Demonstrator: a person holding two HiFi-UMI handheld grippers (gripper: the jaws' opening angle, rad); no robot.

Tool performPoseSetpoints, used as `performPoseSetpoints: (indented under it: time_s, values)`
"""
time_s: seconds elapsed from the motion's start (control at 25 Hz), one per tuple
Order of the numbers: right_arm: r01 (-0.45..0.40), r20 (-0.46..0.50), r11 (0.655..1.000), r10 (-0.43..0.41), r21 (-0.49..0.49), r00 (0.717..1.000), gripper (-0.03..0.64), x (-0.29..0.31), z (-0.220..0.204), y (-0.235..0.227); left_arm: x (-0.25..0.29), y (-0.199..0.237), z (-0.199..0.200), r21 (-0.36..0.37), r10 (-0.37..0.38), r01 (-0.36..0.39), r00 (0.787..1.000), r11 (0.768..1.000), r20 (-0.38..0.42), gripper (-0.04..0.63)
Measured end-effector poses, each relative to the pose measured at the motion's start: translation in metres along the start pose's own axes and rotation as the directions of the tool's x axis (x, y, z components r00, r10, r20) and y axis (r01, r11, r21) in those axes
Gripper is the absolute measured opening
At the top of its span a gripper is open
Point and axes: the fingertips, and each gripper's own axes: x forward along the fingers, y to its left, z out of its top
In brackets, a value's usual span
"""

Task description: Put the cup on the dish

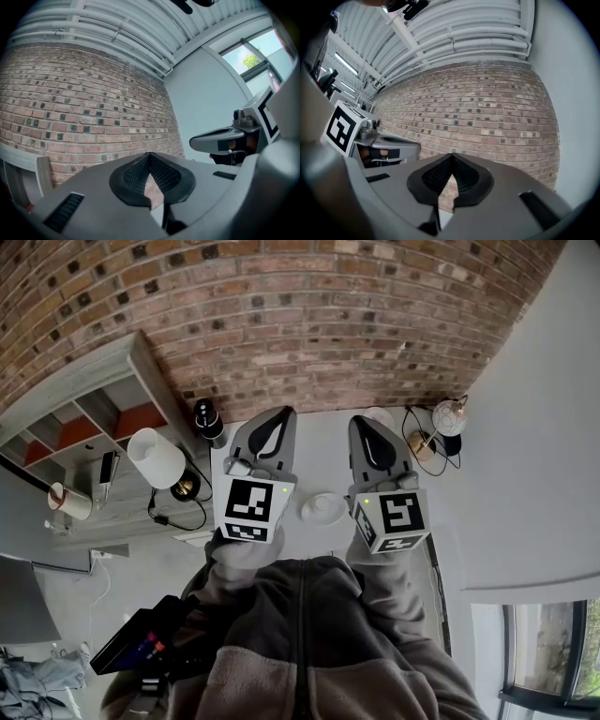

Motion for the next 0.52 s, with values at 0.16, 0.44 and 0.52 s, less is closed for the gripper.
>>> performPoseSetpoints:
  time_s: [0.16,0.44,0.52]
  values:
    - [-0.006,0.002,1.0,0.006,-0.005,1.0,0.003,-0.0006,0.0017,0.0002,-0.0003,-0.0012,0.0,-0.011,0.0,0.0,1.0,1.0,0.002,0.006]
    - [-0.012,-0.003,1.0,0.012,-0.014,1.0,0.002,0.0036,0.0003,0.006,0.0004,0.0021,-0.0056,-0.02,-0.007,0.007,1.0,1.0,-0.01,0.006]
    - [-0.014,-0.004,1.0,0.014,-0.017,1.0,0.002,0.0052,0.0003,0.0077,0.0008,0.0044,-0.0078,-0.021,-0.005,0.005,1.0,1.0,-0.017,0.006]
